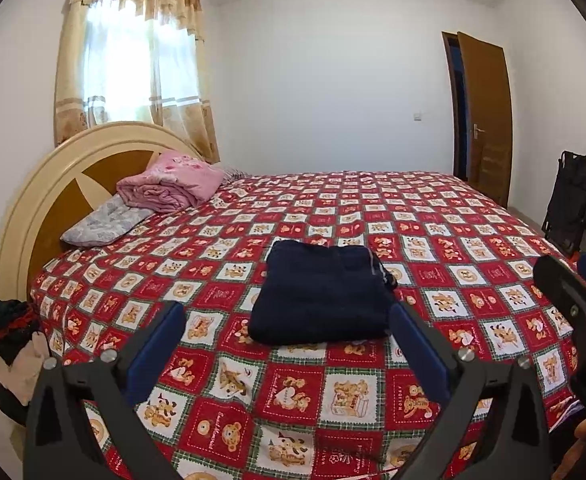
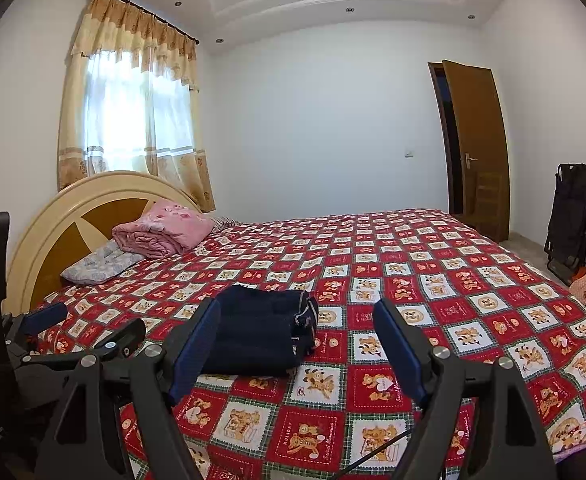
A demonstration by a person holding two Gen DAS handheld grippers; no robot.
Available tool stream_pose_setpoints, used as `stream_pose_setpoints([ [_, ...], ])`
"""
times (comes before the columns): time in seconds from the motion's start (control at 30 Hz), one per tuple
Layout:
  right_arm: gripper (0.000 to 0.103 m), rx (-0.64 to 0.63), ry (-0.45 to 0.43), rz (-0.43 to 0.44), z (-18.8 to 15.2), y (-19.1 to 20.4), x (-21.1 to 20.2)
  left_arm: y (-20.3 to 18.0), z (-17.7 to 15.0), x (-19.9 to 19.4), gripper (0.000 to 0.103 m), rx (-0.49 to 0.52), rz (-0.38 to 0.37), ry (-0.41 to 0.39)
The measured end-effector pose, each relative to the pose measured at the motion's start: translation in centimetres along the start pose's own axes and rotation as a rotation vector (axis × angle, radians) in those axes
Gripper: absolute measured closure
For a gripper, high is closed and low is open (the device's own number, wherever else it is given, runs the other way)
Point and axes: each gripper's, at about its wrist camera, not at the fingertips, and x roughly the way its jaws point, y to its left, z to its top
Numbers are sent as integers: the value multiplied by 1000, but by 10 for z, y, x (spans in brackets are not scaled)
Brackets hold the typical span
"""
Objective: Fold small clothes
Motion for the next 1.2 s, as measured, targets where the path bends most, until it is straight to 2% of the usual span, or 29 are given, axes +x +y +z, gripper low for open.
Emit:
stream_pose_setpoints([
  [0.87,24,-9,22,-7,-5,-2,8,-3,-4,6,0,16,28,13],
  [0.97,24,-8,24,-8,-5,-1,8,-2,-4,9,0,8,-11,31],
  [1.1,24,-3,39,-9,-7,0,10,2,-6,17,0,-34,-102,76],
  [1.2,24,7,49,-7,-8,-2,12,2,-8,22,0,-35,-91,86],
])
